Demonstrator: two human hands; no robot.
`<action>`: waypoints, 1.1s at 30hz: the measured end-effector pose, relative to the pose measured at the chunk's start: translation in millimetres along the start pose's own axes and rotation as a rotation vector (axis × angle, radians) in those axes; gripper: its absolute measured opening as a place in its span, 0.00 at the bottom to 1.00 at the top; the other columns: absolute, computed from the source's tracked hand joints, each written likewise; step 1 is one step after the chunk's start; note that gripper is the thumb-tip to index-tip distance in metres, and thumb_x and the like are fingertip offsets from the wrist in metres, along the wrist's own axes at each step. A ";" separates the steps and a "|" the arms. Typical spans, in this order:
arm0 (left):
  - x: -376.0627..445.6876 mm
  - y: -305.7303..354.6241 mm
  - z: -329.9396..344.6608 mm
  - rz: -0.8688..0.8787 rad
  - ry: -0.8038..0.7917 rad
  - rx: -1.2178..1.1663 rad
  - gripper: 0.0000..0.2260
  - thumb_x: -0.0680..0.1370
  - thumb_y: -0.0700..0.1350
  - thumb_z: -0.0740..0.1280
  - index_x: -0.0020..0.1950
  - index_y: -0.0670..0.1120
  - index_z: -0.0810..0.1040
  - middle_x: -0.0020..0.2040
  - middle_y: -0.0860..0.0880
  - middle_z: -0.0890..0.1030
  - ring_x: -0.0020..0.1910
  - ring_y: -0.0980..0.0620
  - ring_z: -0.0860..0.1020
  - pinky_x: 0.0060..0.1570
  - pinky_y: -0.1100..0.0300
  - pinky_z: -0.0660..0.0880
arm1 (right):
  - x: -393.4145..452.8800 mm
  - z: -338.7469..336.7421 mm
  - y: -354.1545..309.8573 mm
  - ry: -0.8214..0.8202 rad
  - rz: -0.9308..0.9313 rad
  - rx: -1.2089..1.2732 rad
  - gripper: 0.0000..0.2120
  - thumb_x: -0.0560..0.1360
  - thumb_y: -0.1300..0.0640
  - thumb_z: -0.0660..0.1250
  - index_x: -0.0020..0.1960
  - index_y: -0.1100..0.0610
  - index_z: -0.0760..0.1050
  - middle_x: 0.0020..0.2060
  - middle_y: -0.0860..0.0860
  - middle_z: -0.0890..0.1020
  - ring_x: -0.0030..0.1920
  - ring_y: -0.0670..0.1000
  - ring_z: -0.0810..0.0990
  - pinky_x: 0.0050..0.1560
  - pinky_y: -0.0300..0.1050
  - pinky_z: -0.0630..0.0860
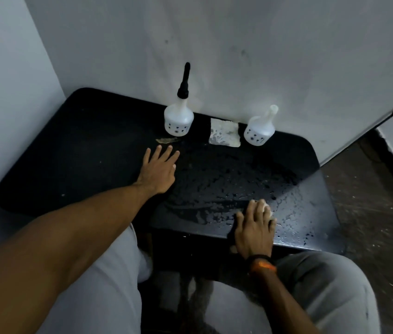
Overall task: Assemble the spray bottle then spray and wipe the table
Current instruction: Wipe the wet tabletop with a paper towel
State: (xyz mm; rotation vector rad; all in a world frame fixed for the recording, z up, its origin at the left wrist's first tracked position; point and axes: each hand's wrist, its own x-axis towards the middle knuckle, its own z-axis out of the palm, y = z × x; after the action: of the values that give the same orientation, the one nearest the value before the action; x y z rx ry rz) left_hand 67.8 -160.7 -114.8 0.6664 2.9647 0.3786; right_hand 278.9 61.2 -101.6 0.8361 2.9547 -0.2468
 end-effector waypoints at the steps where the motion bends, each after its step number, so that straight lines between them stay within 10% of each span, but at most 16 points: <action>1: -0.7 9.3 0.1 -0.035 0.002 -0.029 0.24 0.85 0.49 0.50 0.82 0.52 0.54 0.83 0.50 0.54 0.82 0.45 0.50 0.79 0.41 0.44 | 6.1 -2.0 1.9 -0.005 0.053 -0.001 0.30 0.85 0.44 0.45 0.82 0.58 0.49 0.82 0.59 0.49 0.81 0.60 0.46 0.80 0.60 0.47; 9: -4.3 51.5 0.0 0.046 -0.009 -0.112 0.24 0.86 0.48 0.50 0.82 0.52 0.53 0.83 0.52 0.54 0.82 0.47 0.50 0.79 0.43 0.43 | -51.9 25.3 -46.2 -0.020 -0.547 0.047 0.30 0.84 0.43 0.48 0.80 0.59 0.60 0.80 0.58 0.56 0.81 0.60 0.50 0.79 0.57 0.46; 18: -0.3 42.8 -19.2 -0.067 0.021 -0.246 0.23 0.86 0.48 0.50 0.82 0.50 0.56 0.82 0.50 0.56 0.82 0.47 0.52 0.80 0.45 0.46 | 71.6 -8.5 -37.8 -0.059 -0.007 0.076 0.33 0.84 0.41 0.47 0.81 0.62 0.51 0.81 0.63 0.49 0.81 0.64 0.46 0.80 0.60 0.43; 27: -6.9 51.7 -10.0 0.020 -0.066 -0.124 0.23 0.86 0.48 0.50 0.82 0.52 0.55 0.83 0.50 0.55 0.82 0.47 0.51 0.80 0.46 0.45 | 2.3 16.5 -75.7 -0.037 -0.668 0.098 0.26 0.85 0.48 0.52 0.80 0.57 0.60 0.81 0.56 0.58 0.81 0.58 0.53 0.81 0.55 0.47; 33: -25.4 71.4 -9.3 0.072 -0.072 -0.109 0.23 0.86 0.48 0.50 0.82 0.50 0.57 0.82 0.48 0.56 0.82 0.46 0.52 0.80 0.44 0.46 | 1.8 -6.7 24.9 0.167 -0.133 0.117 0.20 0.83 0.54 0.57 0.72 0.59 0.71 0.74 0.58 0.70 0.75 0.59 0.65 0.78 0.52 0.58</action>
State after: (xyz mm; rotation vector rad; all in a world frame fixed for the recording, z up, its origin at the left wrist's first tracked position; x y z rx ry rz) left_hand 118.9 -111.2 -86.9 0.7584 2.8350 0.5063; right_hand 290.3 84.1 -98.5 0.7050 3.1838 -0.3780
